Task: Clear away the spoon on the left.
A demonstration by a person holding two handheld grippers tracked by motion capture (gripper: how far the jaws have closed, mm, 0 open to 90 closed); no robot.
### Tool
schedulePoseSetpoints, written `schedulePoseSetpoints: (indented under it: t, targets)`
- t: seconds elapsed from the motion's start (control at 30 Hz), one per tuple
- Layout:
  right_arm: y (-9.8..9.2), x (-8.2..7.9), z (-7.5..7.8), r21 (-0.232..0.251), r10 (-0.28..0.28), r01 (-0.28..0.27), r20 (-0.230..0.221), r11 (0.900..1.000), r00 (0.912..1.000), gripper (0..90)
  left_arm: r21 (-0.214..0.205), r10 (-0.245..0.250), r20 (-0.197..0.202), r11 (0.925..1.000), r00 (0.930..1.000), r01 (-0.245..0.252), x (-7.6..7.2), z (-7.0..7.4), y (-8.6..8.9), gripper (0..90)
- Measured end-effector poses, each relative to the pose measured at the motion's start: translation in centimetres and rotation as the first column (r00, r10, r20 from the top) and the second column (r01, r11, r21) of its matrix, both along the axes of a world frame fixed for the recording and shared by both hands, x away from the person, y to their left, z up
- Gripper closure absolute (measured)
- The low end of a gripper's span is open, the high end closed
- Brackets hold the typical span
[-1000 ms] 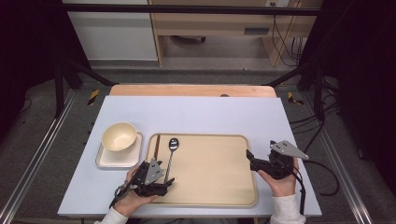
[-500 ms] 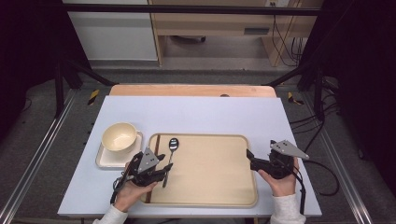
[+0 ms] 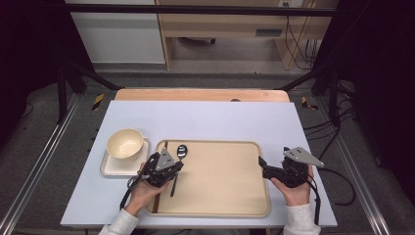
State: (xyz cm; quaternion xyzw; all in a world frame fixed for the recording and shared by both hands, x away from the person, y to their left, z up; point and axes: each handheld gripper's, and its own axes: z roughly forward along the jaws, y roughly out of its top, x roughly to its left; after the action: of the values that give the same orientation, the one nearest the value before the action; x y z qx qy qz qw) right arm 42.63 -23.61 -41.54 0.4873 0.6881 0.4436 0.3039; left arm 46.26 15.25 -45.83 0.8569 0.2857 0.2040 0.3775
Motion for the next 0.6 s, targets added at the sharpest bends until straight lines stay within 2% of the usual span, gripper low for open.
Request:
schedulePoseSetpoints:
  t: [0.17, 0.33, 0.6]
  targets:
    - [0.1, 0.1, -0.1, -0.002, 0.001, -0.001, -0.002, 1.0, 1.0, 6.7, 0.036, 0.0, -0.019, 0.9994, 0.9998, 0.001, 0.9, -0.9, -0.4, 87.4]
    - [0.2, 0.2, -0.2, -0.004, 0.002, -0.002, -0.008, 1.0, 1.0, 6.7, 0.045, 0.009, -0.039, 0.999, 0.9992, -0.007, 1.3, -1.4, -0.5, 87.2]
    - [0.3, 0.2, -0.3, -0.01, 0.006, -0.006, -0.01, 0.9999, 0.9999, 6.7, 0.053, 0.04, -0.048, 0.9979, 0.9981, -0.038, 1.5, -1.4, -0.3, 87.6]
